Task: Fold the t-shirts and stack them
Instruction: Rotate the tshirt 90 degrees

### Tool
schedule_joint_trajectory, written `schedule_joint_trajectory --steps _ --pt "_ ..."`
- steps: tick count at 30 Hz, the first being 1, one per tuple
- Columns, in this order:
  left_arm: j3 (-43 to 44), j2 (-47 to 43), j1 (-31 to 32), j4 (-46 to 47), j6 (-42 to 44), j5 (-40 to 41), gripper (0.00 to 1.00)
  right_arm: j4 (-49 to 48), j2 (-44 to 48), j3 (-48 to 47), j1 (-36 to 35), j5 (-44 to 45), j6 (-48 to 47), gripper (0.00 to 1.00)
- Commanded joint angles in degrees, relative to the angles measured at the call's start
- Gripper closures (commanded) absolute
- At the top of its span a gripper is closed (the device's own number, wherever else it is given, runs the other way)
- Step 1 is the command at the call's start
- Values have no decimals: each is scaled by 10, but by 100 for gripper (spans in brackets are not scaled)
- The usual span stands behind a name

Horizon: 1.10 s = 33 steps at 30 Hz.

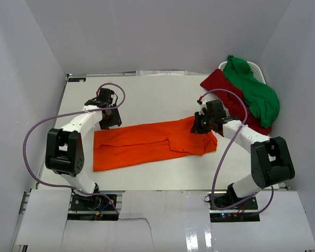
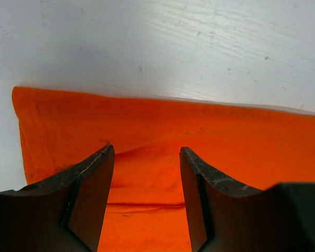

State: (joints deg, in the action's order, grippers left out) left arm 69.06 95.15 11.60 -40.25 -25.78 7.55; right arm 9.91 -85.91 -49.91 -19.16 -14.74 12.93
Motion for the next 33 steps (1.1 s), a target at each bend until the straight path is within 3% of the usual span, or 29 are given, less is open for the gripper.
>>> schedule_joint_trajectory --steps 1,12,19,30,33 --pt "-17 -14 -4 -2 10 11 37 51 2 -1 -1 51 -5 92" --pt "-35 31 -5 -4 11 -4 37 78 -5 29 -1 74 13 92" --pt "-29 98 -25 -5 -1 6 38 76 -71 5 -1 96 10 92" --pt "-71 85 -31 -33 -33 60 35 72 -249 -181 23 103 -5 92" --pt "-88 77 -31 -40 -45 26 33 78 -290 -243 40 93 -11 92"
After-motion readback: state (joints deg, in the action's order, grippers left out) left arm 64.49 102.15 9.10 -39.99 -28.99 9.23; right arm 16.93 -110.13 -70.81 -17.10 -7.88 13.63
